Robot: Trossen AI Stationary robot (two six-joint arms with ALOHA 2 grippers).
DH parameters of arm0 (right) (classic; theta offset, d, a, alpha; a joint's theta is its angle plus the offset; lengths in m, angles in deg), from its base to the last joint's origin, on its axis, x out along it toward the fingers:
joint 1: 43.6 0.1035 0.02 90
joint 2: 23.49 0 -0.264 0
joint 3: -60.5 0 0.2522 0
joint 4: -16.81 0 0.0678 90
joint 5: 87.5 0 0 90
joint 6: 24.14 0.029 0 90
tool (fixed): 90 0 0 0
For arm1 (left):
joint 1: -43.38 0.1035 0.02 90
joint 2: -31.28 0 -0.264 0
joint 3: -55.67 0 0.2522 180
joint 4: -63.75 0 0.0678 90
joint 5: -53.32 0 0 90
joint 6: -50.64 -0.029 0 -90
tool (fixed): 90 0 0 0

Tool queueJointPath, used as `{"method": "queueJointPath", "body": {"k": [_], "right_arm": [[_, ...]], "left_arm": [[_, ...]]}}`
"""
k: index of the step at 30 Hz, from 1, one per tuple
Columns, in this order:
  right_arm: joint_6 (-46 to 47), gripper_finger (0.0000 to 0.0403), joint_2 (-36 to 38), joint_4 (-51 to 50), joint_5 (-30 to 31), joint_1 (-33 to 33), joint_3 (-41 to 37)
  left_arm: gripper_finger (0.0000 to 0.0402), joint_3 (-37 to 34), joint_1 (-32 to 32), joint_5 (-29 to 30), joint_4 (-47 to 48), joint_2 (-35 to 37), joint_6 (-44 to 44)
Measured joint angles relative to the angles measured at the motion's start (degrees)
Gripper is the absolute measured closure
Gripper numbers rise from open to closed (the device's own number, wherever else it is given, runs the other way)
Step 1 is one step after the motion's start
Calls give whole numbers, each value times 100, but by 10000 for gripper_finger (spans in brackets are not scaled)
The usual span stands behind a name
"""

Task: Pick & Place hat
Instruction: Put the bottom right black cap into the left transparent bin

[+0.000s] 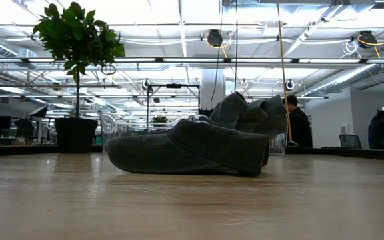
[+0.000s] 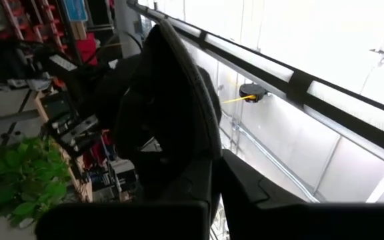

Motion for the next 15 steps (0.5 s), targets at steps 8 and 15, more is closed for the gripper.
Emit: {"method": "queueJointPath", "body": {"k": [8,15], "right_arm": [[945,373,1,-6,935,629,0],[2895,357,10,-93,3017,1347,0]], "left_arm": [[383,0,568,-242,445,13,-586],[383,0,1479,-979,446,56,-824]]}}
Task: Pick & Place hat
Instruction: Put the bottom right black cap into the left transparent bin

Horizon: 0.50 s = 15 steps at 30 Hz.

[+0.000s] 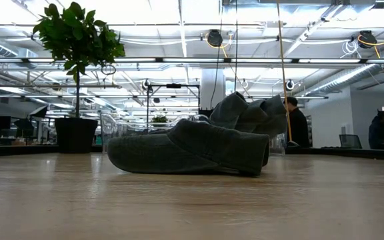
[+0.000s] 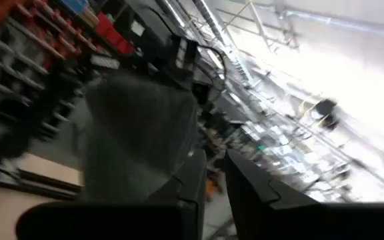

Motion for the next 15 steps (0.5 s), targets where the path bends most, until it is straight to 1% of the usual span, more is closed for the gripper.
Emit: {"method": "queueJointPath", "body": {"k": [4,8,12,15], "right_arm": [[420,356,-4,3,331,210,0],[756,359,-4,8,694,230,0],[1135,359,-4,8,718,91,0],[1327,360,-4,5,766,-88,0]], "left_arm": [[383,0,490,-479,28,-10,63],[383,2,930,-878,216,-6,148],[383,2,1346,-1152,626,-14,44],[383,2,1585,-1212,1055,-10,-218]]}}
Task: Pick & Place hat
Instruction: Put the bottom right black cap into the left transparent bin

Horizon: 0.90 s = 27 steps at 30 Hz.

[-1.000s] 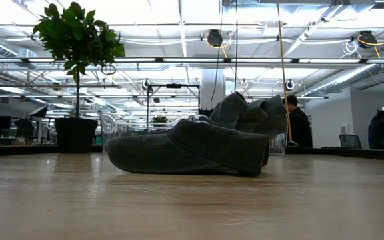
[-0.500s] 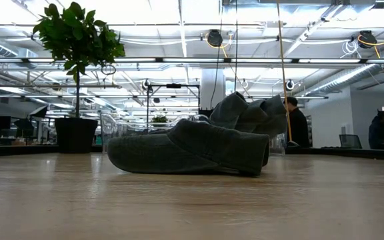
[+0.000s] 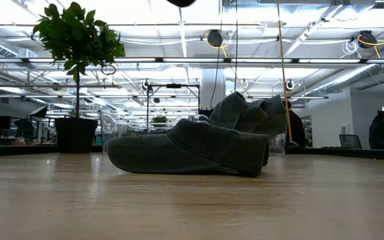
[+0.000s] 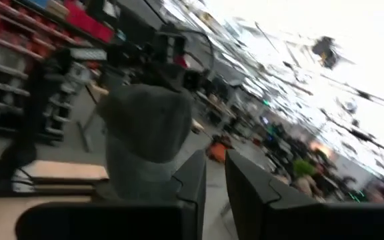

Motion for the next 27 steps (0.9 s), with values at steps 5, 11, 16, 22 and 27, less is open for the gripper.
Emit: {"method": "queueJointPath", "body": {"k": [5,11,16,22,27], "right_arm": [[12,360,0,2,422,-460,0],[7,360,26,-1,494,-984,0],[301,360,26,-433,501,-1328,-20],[593,360,26,-599,501,-1565,-551],[609,360,26,-594,497,-1557,-1205]], "left_arm": [[383,0,240,120,633,-70,-393],[383,-2,249,810,1717,-294,-1180],[383,0,247,1579,2421,-587,-1917],[383,-2,266,2302,3077,-860,-2547],[383,-2,301,2856,3495,-1023,-2970]]}}
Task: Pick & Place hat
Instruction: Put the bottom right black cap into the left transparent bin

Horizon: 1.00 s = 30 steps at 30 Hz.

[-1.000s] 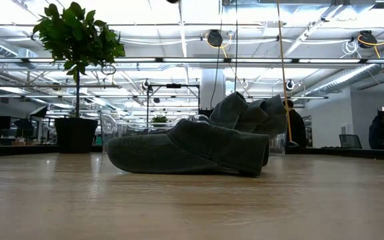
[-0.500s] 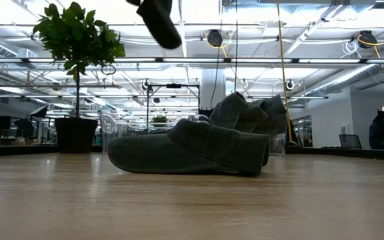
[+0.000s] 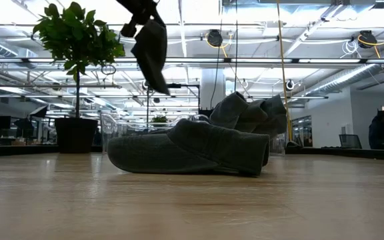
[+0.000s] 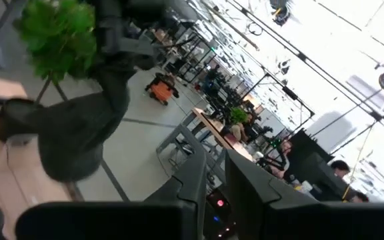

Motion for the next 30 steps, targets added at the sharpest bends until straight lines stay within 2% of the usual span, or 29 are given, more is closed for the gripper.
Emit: {"method": "queueJointPath", "body": {"k": [4,9,19,30], "right_arm": [[318,360,0,6,-50,-4,-468],[850,360,-2,19,-458,0,-864],[1050,360,-2,22,-592,-39,-1181],[1022,360,-1,23,-582,-42,-1199]], "left_arm": [[383,0,-4,253,33,-95,-290],[383,0,-8,488,252,-306,-505],[383,0,82,1716,1185,-659,-1022],[383,2,80,1959,1892,-1139,-1552]]}}
